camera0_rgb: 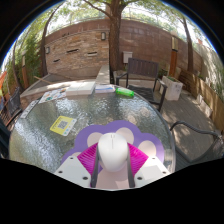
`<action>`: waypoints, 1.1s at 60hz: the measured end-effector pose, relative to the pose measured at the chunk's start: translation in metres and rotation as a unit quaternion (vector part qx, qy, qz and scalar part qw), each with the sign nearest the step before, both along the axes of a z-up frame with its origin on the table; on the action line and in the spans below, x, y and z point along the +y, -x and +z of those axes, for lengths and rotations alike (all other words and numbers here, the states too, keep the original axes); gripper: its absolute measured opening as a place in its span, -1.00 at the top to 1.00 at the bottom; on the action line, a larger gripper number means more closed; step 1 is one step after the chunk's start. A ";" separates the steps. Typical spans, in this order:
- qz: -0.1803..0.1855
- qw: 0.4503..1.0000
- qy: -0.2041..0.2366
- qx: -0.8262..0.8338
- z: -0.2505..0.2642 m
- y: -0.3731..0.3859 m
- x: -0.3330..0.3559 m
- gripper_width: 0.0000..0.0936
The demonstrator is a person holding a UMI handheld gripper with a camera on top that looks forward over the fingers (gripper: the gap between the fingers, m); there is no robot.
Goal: Arrange mouse
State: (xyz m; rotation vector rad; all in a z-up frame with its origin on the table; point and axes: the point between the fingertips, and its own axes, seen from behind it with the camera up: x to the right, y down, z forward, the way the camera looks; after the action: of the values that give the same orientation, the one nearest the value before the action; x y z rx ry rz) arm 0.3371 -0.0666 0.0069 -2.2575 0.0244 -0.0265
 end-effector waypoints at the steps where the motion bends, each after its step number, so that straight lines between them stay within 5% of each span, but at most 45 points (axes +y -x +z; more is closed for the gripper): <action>1: 0.001 1.000 0.004 0.004 -0.004 0.001 -0.001 0.06; 8: 0.003 1.000 0.025 0.004 -0.020 0.001 -0.012 -0.19; 12: 0.006 1.000 0.015 -0.006 0.001 0.002 -0.012 -0.85; 15: 0.008 1.000 0.006 -0.012 0.007 0.004 -0.022 -0.74; 42: -0.026 0.996 -0.060 -0.065 0.157 0.018 -0.164 -0.81; 66: -0.044 0.994 -0.072 -0.066 0.193 0.036 -0.255 -0.81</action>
State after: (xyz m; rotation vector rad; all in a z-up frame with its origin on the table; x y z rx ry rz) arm 0.3016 -0.3217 0.2000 -2.1050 0.0535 -0.2158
